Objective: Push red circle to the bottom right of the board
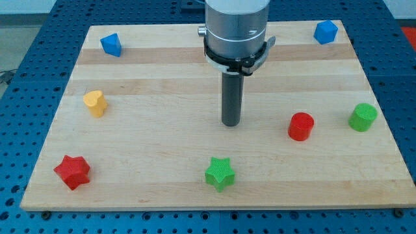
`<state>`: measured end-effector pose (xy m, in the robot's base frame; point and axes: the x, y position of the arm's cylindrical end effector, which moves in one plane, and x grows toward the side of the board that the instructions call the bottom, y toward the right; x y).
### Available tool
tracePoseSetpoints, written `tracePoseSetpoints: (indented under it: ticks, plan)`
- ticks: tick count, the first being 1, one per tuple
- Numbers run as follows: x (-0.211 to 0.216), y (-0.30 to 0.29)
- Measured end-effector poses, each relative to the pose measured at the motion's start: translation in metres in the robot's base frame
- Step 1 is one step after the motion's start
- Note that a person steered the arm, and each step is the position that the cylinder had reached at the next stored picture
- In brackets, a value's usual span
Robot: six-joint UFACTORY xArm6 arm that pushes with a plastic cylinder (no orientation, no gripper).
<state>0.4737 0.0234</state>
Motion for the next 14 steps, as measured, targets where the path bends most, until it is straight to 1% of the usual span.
tracePoseSetpoints:
  ticks: [2, 3, 5, 6, 7, 9, 10, 12, 13, 14]
  plan:
    - [0.000, 0.007]
    - [0.003, 0.070]
    - [0.001, 0.102]
    - [0.028, 0.139]
    - [0.048, 0.163]
    - [0.049, 0.169]
    - [0.078, 0.181]
    - [0.078, 0.181]
    - [0.092, 0.181]
    - [0.081, 0.182]
